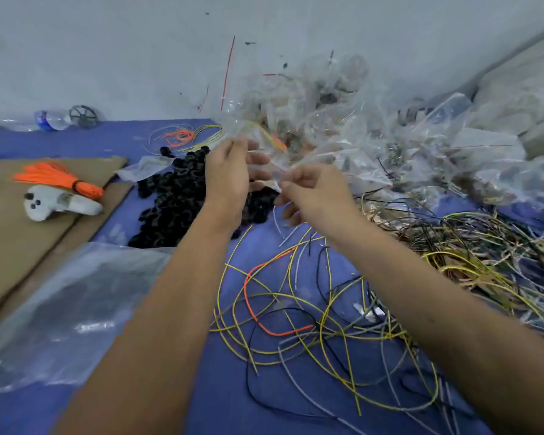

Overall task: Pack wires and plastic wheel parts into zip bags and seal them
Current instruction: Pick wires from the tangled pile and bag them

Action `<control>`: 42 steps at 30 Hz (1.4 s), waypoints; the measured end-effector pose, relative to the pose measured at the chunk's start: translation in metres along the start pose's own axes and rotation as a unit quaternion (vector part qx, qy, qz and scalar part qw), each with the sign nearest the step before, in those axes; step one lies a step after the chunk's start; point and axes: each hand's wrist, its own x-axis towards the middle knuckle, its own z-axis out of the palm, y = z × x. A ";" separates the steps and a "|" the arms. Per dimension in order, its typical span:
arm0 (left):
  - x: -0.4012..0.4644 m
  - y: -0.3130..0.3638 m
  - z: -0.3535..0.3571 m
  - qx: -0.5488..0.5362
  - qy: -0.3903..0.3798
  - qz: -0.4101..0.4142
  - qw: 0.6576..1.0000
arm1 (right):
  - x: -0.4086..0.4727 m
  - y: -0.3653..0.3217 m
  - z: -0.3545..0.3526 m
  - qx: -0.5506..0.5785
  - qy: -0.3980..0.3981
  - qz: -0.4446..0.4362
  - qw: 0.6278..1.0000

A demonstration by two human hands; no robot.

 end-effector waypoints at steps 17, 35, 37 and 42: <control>-0.044 -0.002 -0.122 0.021 0.120 -0.034 0.992 | -0.085 0.024 0.110 -0.482 -0.260 -0.332 0.768; -0.045 -0.012 -0.094 0.043 0.032 -0.064 0.996 | -0.079 0.032 0.084 -0.438 -0.274 -0.311 0.798; -0.045 -0.008 -0.093 0.072 0.004 -0.065 0.995 | -0.075 0.027 0.077 -0.379 -0.219 -0.346 0.830; -0.043 0.013 -0.095 0.135 -0.140 -0.065 0.979 | -0.060 0.020 0.042 -0.199 -0.009 -0.306 0.931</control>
